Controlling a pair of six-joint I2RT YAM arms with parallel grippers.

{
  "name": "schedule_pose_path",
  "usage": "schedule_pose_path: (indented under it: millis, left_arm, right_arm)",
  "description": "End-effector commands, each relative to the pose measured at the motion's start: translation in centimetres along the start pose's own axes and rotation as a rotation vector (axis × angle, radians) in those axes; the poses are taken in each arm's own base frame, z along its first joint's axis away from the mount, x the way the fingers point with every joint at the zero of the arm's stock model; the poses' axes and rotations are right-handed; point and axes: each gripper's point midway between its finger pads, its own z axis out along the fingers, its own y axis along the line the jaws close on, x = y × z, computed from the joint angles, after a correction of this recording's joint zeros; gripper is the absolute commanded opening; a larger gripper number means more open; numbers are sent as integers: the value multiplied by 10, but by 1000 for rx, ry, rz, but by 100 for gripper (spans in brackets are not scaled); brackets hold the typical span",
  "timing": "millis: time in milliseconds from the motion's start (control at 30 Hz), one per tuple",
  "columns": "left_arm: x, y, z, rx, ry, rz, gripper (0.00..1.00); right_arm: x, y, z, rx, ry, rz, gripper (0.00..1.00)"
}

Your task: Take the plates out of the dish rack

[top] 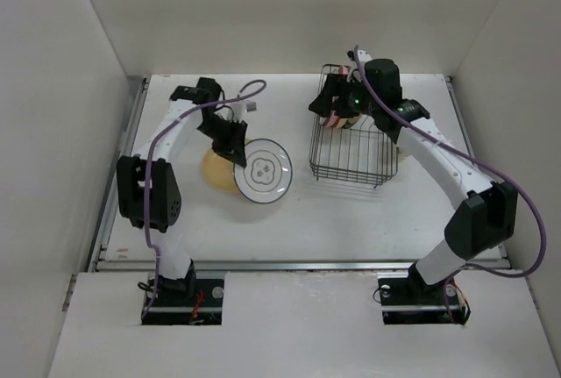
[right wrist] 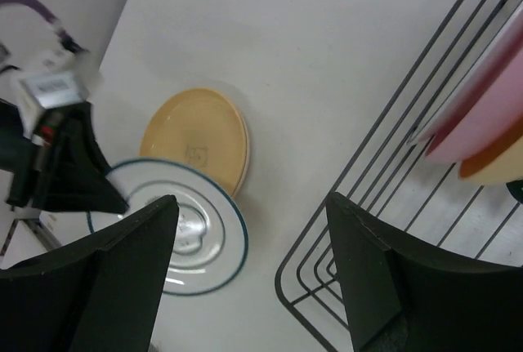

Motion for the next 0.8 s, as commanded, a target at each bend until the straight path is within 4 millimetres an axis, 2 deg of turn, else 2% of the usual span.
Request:
schedule_pose_path:
  millis: [0,133,200,267,367,533,633,667,700,733,767]
  left_arm:
    - [27,-55,5,209,105,150,0]
    - [51,-81,25,251,199,223,0]
    - [67,-76,41,202,274,234,0]
    - [65,-60,52,124,280,253,0]
    - [74,-54,68,95,354,264,2]
    - [70,-37,90,14,388,277,2]
    - [65,-34,94,-27,371,269,6]
    - [64,-29,97,-48,369,261,6]
    - [56,-25,101,-73,339,266,8]
    - [52,-21,102,-101,324,263,15]
    - [48,-14,102,-152,314,243,16]
  right_arm:
    - [-25,25,-42,-25,-75,-25,79]
    - [-19,23,-66,16,-76,-28,79]
    - [-10,18,-71,37,-66,-23,79]
    - [-8,17,-76,44,-73,-14,79]
    - [-5,17,-80,53,-77,11,79]
    - [-7,9,-82,100,-100,35,79]
    - [-21,-7,-90,214,-153,62,79]
    - [-31,-24,-100,332,-196,79,79]
    - [-32,-37,-99,406,-202,94,73]
    - [-35,-46,-102,471,-220,115,64]
    - [-45,-63,-115,591,-260,121,55]
